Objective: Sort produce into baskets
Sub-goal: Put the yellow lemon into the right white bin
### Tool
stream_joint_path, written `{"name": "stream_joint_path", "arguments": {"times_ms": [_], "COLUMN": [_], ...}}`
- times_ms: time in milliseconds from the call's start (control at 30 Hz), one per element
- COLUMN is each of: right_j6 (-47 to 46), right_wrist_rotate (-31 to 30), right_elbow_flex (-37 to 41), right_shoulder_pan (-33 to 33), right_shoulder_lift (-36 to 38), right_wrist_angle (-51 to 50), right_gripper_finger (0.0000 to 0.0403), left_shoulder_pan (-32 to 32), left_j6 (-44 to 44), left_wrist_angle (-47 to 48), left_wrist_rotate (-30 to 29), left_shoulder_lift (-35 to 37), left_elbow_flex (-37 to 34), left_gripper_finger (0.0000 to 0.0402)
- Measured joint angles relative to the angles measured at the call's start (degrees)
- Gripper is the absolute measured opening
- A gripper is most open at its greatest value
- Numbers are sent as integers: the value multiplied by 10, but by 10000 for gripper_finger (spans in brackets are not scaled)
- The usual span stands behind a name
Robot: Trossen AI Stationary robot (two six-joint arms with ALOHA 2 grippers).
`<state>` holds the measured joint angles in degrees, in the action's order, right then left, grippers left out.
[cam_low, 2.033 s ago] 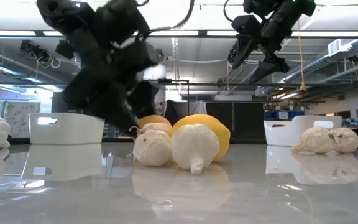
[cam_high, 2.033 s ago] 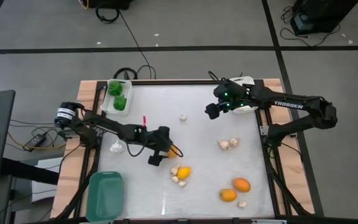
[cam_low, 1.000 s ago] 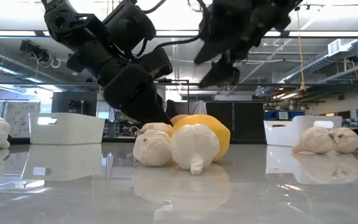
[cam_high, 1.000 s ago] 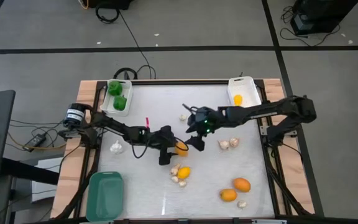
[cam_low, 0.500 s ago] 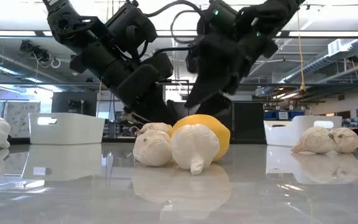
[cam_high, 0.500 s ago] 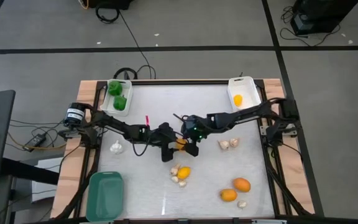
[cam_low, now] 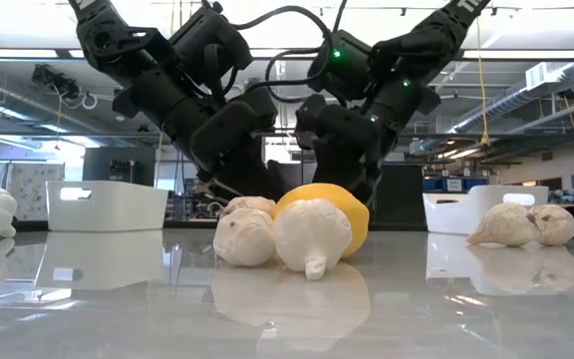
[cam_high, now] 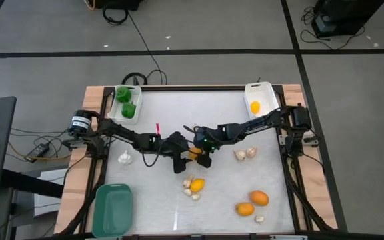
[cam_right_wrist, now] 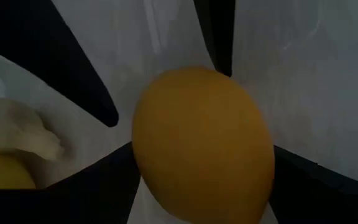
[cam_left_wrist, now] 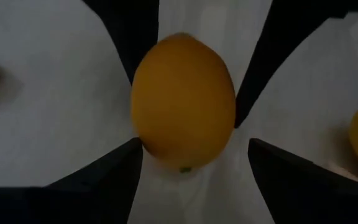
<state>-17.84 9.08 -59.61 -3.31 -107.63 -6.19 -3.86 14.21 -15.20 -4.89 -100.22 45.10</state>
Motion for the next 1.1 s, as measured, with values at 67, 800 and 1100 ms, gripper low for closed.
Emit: {"name": "stream_joint_path", "arguments": {"times_ms": [67, 800, 1100], "right_j6": [1, -113, -189], "right_wrist_rotate": [2, -142, -275], "right_elbow_flex": [0, -5, -5], "right_shoulder_pan": [-4, -90, -227], "right_shoulder_lift": [3, 161, 291], "right_wrist_angle": [0, -216, -398], "right_gripper_finger": [285, 270, 270], "left_shoulder_pan": [1, 48, 66], "left_j6": [13, 161, 165], "left_wrist_angle": [0, 101, 104], "left_wrist_rotate": [0, 57, 52], "left_shoulder_lift": [0, 91, 95], "left_elbow_flex": [0, 0, 0], "left_gripper_finger": [291, 288, 288]}}
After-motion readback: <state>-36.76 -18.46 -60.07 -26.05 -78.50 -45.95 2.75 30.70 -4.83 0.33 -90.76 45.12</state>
